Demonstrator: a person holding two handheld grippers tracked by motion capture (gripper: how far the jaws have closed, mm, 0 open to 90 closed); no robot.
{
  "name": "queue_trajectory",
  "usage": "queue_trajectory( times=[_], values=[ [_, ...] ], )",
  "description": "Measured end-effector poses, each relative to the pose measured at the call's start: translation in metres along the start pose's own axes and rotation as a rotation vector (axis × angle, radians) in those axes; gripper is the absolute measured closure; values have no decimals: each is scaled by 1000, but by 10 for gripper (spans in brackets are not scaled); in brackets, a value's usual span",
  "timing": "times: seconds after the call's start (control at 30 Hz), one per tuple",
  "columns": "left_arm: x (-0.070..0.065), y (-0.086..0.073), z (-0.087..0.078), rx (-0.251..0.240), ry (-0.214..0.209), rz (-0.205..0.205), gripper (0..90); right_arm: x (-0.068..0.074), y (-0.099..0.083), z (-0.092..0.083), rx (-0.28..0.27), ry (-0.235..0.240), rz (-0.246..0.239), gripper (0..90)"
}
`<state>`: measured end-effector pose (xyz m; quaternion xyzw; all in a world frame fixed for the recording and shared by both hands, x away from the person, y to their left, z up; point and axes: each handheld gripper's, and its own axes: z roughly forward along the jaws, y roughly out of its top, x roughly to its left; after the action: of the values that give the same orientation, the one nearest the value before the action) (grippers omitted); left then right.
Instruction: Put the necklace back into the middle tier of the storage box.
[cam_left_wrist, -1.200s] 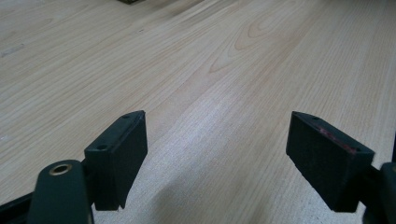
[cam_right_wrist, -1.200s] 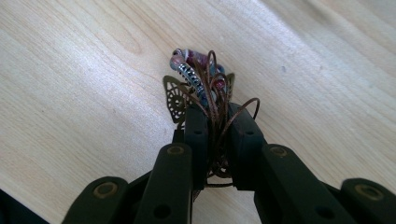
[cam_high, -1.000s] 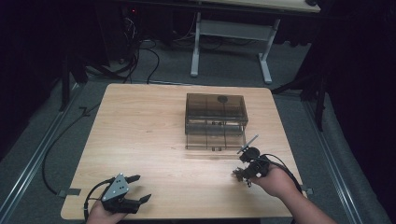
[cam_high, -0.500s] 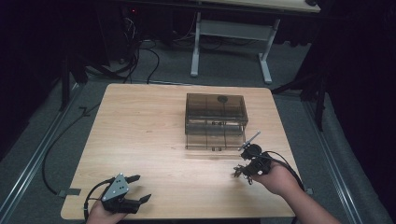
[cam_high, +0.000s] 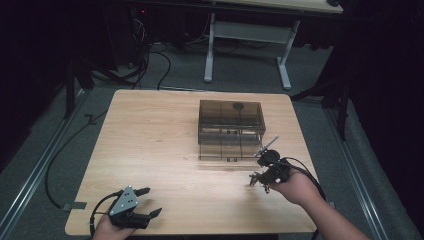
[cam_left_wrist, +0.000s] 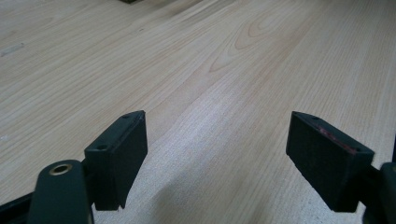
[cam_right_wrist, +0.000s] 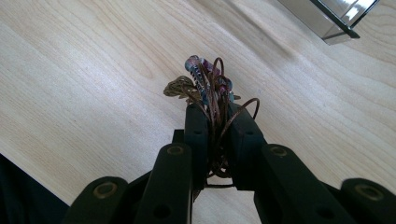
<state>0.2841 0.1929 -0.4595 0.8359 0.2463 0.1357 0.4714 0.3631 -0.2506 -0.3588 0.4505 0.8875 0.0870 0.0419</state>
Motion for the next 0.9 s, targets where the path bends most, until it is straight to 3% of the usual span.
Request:
queue_trajectory(
  times=[0.47, 0.67, 0.77, 0.9],
  values=[
    [0, -1, -2, -11, 14, -9, 210, -2, 4, 2, -17, 10, -1, 802],
    [2, 0, 0, -12, 12, -25, 210, -4, 7, -2, -31, 39, -6, 802],
    [1, -1, -1, -15, 9, -13, 210, -6, 7, -4, -43, 30, 6, 802],
    [2, -2, -4, -37, 16, -29, 212, -8, 9, -5, -50, 20, 10, 802]
  ],
)
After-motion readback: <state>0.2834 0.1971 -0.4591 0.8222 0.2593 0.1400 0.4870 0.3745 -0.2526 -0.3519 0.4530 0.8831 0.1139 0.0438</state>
